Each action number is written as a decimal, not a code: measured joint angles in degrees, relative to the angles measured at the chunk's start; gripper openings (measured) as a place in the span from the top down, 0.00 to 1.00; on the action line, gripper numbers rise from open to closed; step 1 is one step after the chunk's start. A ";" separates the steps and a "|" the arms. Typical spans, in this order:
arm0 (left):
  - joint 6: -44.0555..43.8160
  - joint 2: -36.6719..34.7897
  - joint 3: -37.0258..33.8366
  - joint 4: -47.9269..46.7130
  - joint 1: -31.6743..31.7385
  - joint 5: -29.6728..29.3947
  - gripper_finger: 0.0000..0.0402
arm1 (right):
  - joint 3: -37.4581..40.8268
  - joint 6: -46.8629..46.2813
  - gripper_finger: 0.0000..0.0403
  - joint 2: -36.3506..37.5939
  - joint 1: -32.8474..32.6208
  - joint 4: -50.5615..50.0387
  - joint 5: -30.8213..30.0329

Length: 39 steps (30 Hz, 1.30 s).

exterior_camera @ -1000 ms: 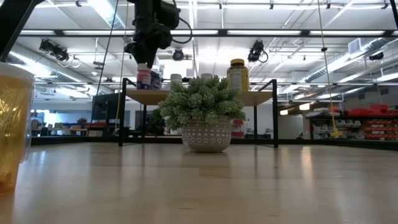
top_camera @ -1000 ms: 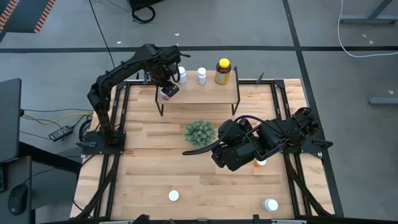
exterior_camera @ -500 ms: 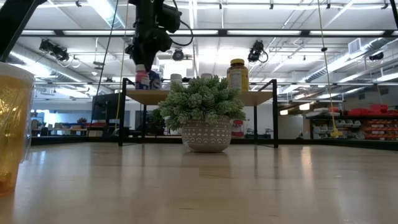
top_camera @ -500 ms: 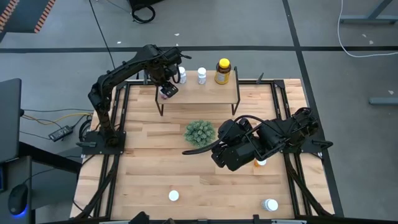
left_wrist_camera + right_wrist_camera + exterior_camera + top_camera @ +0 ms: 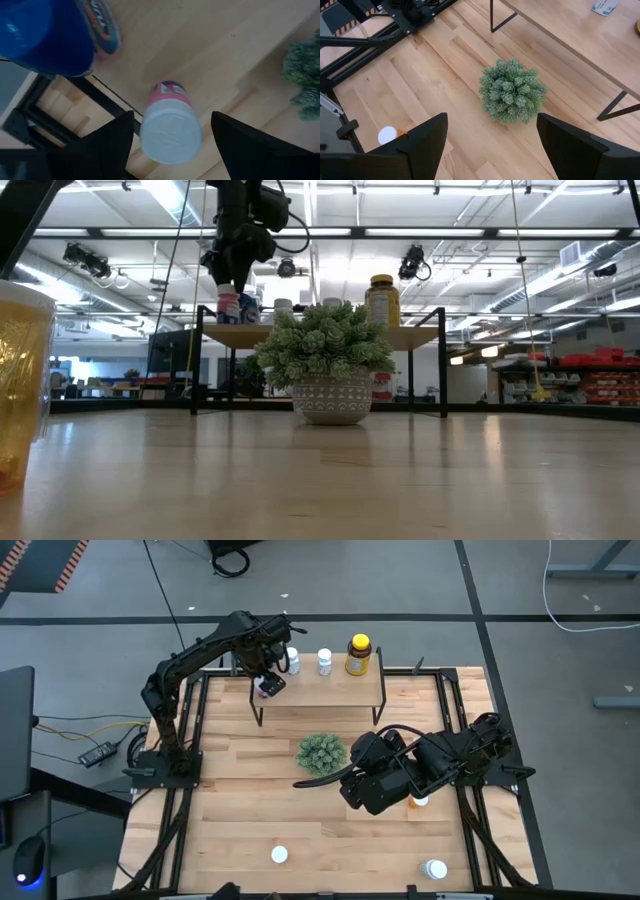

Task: Pick and place medicine bottles onto shelf by color
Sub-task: Put the bottom orange medicine bottle on the shelf

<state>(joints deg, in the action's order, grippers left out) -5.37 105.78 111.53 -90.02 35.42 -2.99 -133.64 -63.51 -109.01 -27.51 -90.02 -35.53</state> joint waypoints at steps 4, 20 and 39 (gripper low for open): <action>0.00 0.00 0.02 0.02 -0.42 0.64 0.33 | 0.00 -0.13 0.22 0.00 0.00 0.00 0.00; 0.53 -0.02 2.67 -0.05 -1.84 -2.30 0.33 | 0.00 -0.57 0.22 0.00 0.00 0.00 0.28; 0.74 -4.17 18.41 0.19 -15.80 3.04 0.37 | 0.00 -0.94 0.22 0.00 -2.72 0.00 2.54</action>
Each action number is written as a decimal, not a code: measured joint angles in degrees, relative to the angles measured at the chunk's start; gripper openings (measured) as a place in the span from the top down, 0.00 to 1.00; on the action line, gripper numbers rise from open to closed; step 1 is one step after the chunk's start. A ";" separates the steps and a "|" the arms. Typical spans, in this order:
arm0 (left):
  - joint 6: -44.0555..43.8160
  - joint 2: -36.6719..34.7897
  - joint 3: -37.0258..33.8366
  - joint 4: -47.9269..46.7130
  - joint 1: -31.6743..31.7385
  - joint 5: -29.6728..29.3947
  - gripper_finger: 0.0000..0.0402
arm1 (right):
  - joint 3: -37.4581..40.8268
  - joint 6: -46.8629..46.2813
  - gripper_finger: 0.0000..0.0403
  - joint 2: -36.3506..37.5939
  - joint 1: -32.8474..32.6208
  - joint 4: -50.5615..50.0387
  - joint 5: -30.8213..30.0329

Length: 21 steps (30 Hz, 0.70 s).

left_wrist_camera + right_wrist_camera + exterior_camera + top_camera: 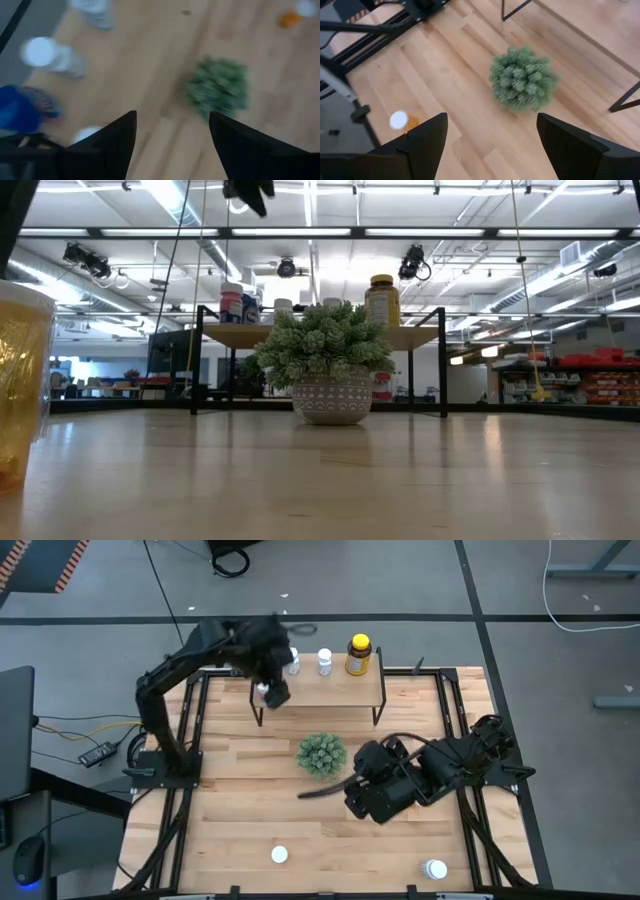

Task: Pick and place medicine bottles onto shelf by color
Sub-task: Put the bottom orange medicine bottle on the shelf

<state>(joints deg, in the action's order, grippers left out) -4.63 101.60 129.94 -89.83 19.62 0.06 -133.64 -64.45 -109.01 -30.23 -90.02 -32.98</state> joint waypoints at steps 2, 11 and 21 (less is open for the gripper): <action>-1.25 -1.81 -2.04 -0.32 -3.85 0.67 0.38 | 0.00 -0.85 0.22 0.00 -1.54 0.00 -0.11; -16.10 -8.64 -14.16 1.72 -23.63 2.75 0.40 | 0.02 -5.39 0.22 0.00 -7.98 0.00 -3.27; -32.54 -8.62 -26.15 19.13 -47.33 2.95 0.40 | 0.02 -6.14 0.22 0.02 -12.80 0.00 -4.30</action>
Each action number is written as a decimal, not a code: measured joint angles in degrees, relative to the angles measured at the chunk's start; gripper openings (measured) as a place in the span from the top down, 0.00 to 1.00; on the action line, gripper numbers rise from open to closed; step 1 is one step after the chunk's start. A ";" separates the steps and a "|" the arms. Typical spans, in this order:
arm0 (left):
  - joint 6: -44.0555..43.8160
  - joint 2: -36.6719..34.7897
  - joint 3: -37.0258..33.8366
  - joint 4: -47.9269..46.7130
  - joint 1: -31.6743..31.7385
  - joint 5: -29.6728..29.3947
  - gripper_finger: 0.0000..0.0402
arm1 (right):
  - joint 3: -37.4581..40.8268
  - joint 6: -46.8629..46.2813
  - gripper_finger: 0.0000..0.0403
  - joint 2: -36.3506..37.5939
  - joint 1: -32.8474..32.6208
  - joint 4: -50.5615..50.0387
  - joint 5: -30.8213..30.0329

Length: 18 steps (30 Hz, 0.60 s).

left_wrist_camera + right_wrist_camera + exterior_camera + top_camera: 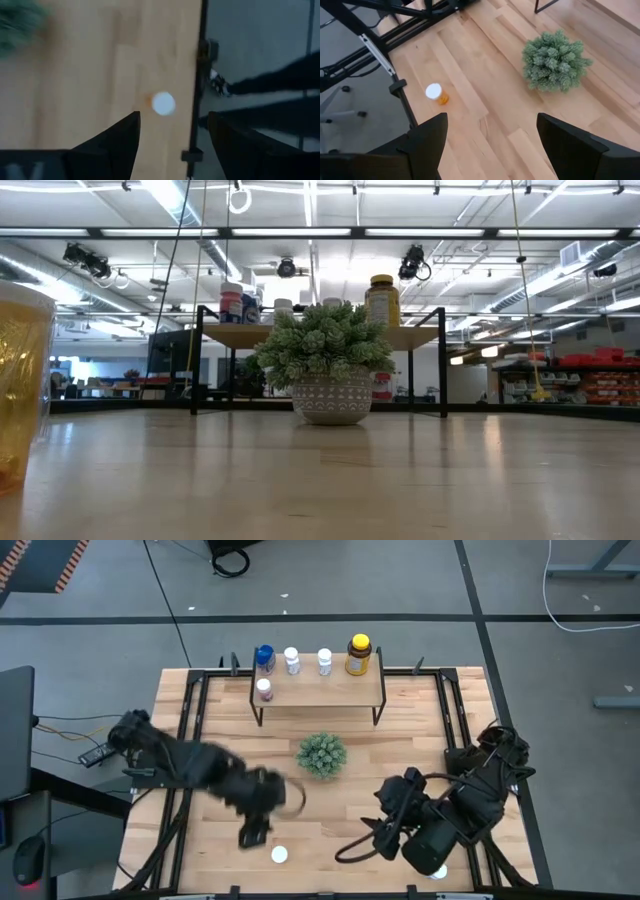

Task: Pick and place medicine bottles onto shelf by color
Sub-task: Put the bottom orange medicine bottle on the shelf

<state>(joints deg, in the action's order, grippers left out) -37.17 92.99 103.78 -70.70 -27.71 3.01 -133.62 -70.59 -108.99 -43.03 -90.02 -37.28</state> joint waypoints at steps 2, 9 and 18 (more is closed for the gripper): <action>-1.45 0.03 -3.71 3.71 -2.96 -0.64 0.40 | 0.00 -0.02 0.22 0.00 -0.51 0.00 -0.44; -1.44 0.03 -13.54 19.30 -9.76 -9.40 0.39 | 0.00 -1.33 0.22 0.00 -1.15 0.00 -0.82; 3.63 0.03 -22.24 24.92 -13.96 -9.40 0.37 | 0.00 -5.50 0.22 0.00 -1.41 0.00 -3.99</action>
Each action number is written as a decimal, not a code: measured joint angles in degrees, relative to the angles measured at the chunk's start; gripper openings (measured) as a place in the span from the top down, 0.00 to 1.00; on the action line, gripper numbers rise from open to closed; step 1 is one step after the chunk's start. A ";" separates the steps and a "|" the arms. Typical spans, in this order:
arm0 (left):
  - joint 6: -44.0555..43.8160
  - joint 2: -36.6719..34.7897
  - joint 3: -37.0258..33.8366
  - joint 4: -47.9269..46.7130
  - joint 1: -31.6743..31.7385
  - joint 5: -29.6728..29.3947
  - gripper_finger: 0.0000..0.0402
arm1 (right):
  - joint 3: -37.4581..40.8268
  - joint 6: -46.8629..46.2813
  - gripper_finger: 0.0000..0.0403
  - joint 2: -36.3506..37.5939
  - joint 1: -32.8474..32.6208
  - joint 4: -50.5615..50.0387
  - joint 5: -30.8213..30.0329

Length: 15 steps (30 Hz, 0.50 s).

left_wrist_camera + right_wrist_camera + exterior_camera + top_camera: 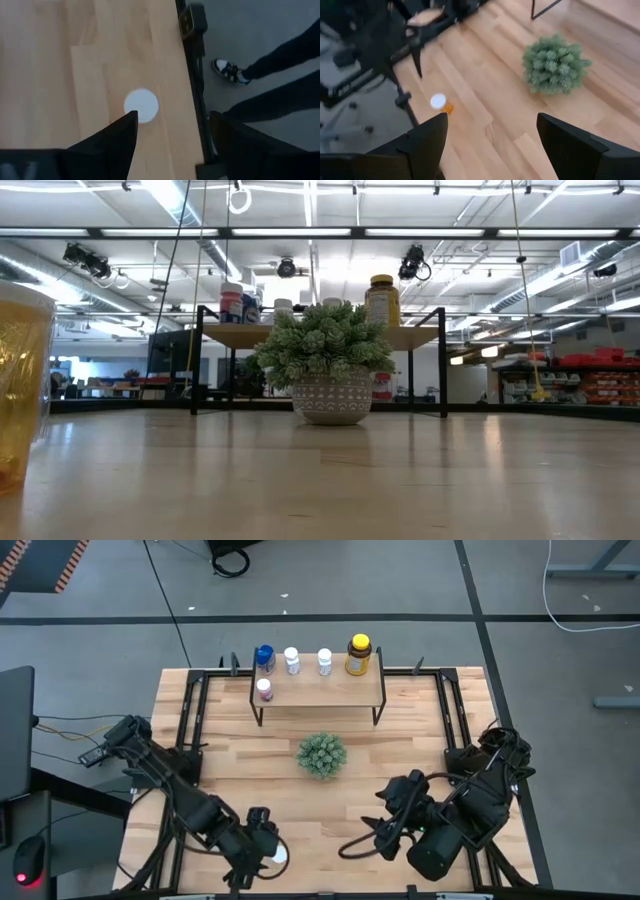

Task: Pick and place medicine bottles onto shelf by color
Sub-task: Put the bottom orange medicine bottle on the shelf

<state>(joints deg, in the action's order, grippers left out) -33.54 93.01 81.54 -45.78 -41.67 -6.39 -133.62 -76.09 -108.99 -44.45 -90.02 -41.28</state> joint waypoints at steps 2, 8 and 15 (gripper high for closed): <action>-0.51 0.02 -2.48 0.50 0.24 0.08 0.35 | 0.00 -1.88 0.22 0.00 0.00 0.00 -2.28; -0.30 0.02 -7.14 5.14 2.00 0.07 0.25 | 0.00 -3.81 0.22 0.00 0.00 0.76 -3.05; 5.64 1.74 -8.52 11.06 1.56 0.55 0.16 | 0.00 -3.63 0.22 0.00 0.00 0.87 -3.04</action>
<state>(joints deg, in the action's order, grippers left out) -27.90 94.75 73.01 -34.72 -40.11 -5.85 -133.62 -79.72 -108.99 -44.45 -89.14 -44.31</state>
